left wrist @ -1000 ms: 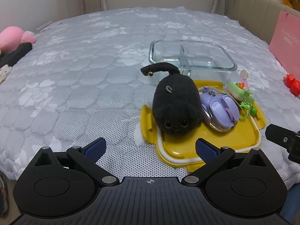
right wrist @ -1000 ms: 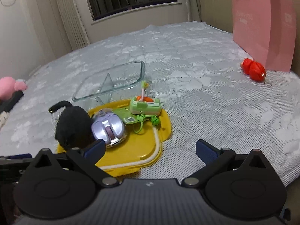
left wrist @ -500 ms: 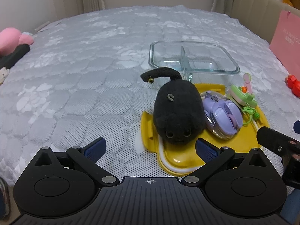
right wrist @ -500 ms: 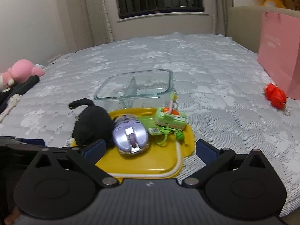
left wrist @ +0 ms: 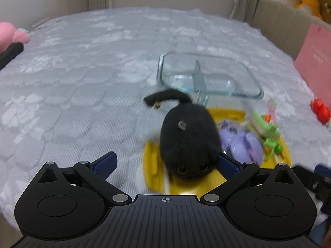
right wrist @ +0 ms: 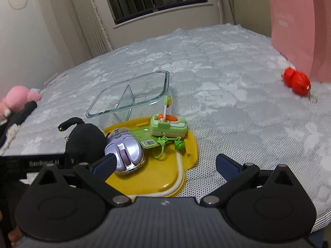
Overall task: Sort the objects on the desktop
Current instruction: 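Close the left gripper around the black plush cat's body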
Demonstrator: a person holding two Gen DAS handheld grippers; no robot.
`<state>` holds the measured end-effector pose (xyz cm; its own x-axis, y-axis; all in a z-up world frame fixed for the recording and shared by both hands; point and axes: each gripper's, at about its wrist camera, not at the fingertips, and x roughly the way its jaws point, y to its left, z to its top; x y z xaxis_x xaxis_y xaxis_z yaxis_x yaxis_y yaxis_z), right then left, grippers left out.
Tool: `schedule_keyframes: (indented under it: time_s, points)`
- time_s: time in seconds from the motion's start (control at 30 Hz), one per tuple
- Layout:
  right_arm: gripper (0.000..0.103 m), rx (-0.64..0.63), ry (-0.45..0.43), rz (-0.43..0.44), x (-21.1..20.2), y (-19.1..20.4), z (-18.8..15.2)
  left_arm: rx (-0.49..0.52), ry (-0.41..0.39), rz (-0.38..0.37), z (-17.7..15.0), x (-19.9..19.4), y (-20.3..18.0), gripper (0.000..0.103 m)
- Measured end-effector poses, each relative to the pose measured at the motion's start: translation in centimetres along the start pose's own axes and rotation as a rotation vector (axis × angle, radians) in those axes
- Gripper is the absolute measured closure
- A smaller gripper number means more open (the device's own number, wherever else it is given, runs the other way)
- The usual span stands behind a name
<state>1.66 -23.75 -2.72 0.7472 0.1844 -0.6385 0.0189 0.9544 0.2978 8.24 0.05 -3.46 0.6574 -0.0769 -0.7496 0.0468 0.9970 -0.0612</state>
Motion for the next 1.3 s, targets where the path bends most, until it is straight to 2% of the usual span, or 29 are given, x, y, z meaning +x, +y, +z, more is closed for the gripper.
schedule_keyframes:
  time_s: [0.17, 0.3, 0.43, 0.53, 0.57, 0.6, 0.67, 0.87, 1.03, 1.13, 1.3]
  points:
    - [0.001, 0.028, 0.016, -0.006, 0.5, -1.0, -0.1, 0.038, 0.033, -0.021, 1.3, 1.1, -0.5, 0.000]
    - [0.001, 0.059, 0.026, -0.007, 0.8, -1.7, -0.1, -0.016, 0.089, -0.070, 2.7, 2.1, -0.2, 0.000]
    - [0.001, 0.080, 0.035, -0.011, 1.0, -2.2, -0.3, -0.028, 0.128, -0.099, 2.8, 3.2, 0.0, 0.000]
    - [0.001, 0.093, 0.045, -0.013, 1.5, -2.5, -0.3, -0.006, 0.114, -0.097, 2.7, 3.7, -0.2, 0.002]
    - [0.001, 0.097, 0.047, -0.014, 1.5, -2.5, -0.3, -0.012, 0.104, -0.101, 2.7, 3.8, 0.0, 0.007]
    - [0.001, 0.101, 0.048, -0.014, 1.6, -2.6, -0.3, -0.030, 0.106, -0.118, 2.8, 3.8, 0.3, 0.036]
    - [0.000, 0.110, 0.051, -0.015, 1.6, -2.8, -0.4, -0.086, 0.142, -0.180, 3.1, 3.9, 1.0, 0.034]
    - [0.000, 0.136, 0.058, -0.017, 1.9, -3.2, -0.4, -0.117, 0.141, -0.214, 3.8, 3.0, 1.6, 0.035]
    - [0.000, 0.137, 0.062, -0.017, 2.1, -3.2, -0.5, -0.064, 0.119, -0.224, 4.5, 1.6, 0.7, 0.034]
    - [0.000, 0.137, 0.065, -0.017, 2.2, -3.2, -0.5, -0.037, 0.110, -0.203, 4.4, 1.2, 0.1, 0.033]
    - [0.000, 0.114, 0.050, -0.022, 2.1, -3.1, -0.5, -0.032, 0.090, -0.186, 3.2, 0.8, 0.0, 0.033]
